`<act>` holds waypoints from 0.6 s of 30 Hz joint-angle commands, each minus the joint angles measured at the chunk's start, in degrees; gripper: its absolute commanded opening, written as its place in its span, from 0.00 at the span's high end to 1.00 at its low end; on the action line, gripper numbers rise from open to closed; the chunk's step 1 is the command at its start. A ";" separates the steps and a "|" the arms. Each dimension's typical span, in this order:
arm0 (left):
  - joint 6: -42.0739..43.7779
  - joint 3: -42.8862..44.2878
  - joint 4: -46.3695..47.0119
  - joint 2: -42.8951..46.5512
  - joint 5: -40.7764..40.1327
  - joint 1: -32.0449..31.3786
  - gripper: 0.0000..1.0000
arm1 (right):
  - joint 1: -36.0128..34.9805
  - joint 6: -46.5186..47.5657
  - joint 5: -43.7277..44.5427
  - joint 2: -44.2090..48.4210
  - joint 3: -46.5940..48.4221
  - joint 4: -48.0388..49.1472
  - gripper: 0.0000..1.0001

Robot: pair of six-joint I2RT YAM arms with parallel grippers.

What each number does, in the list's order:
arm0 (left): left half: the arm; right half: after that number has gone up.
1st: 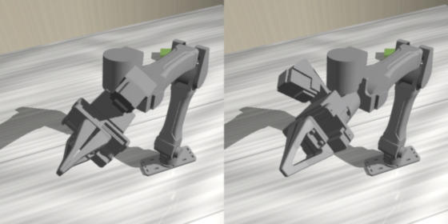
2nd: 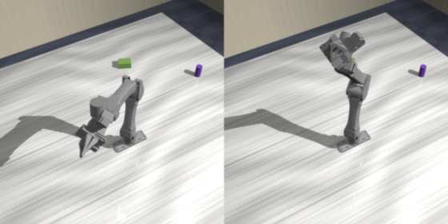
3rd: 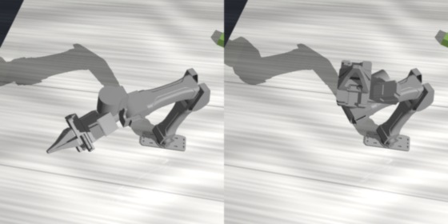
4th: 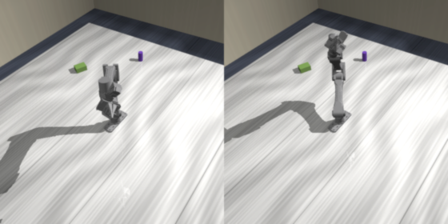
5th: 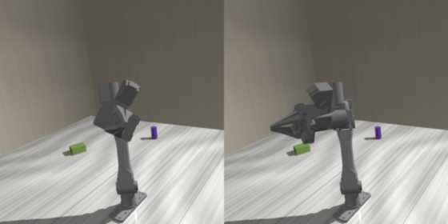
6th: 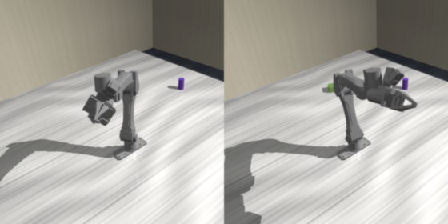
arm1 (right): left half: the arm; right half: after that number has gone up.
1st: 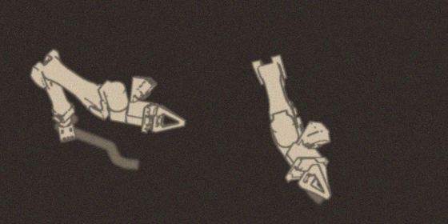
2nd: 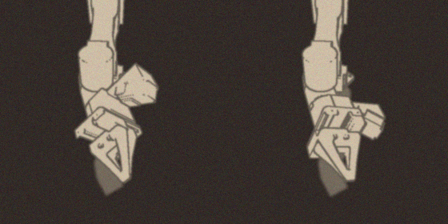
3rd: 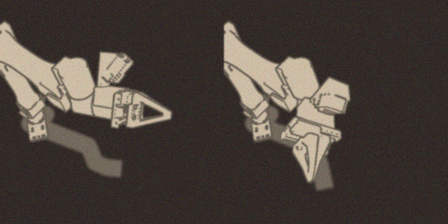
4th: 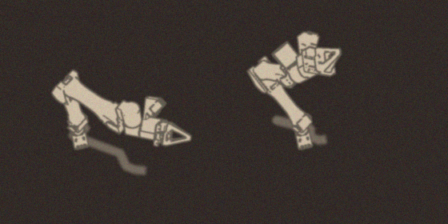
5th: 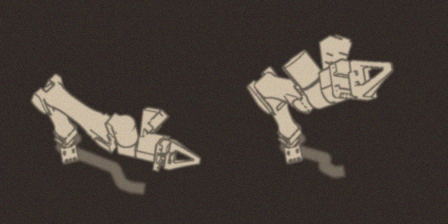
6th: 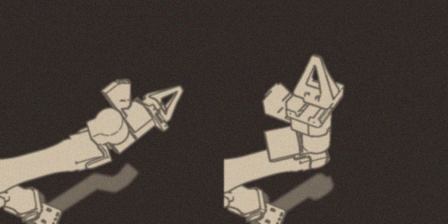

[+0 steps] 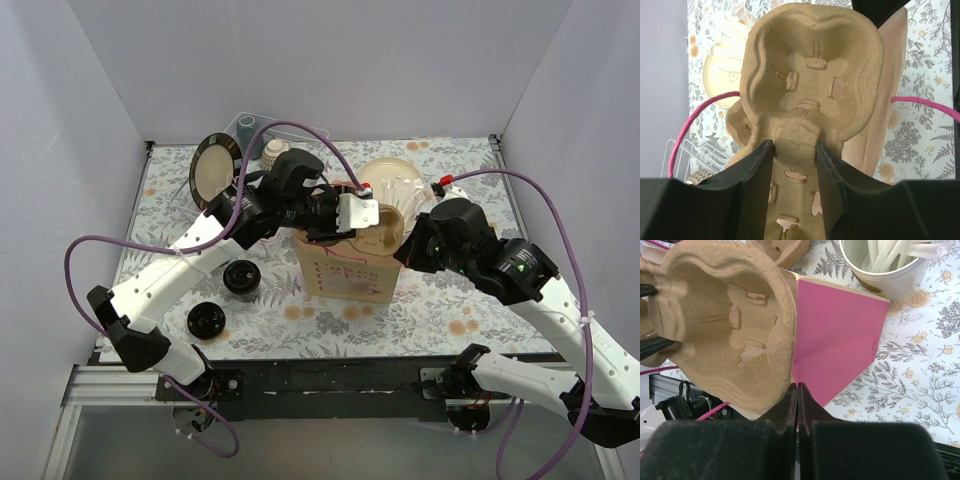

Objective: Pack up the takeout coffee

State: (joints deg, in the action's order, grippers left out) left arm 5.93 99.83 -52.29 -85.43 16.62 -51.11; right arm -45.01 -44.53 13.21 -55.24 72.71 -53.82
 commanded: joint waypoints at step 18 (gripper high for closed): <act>-3.47 -9.48 5.01 3.95 1.48 0.22 1.00 | 0.19 2.17 -0.03 3.04 -1.16 2.67 0.99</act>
State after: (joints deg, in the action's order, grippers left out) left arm 2.98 91.18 -47.53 -84.14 17.43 -51.05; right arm -45.01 -43.11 12.67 -53.58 71.35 -53.56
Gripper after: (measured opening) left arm 0.365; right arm 0.023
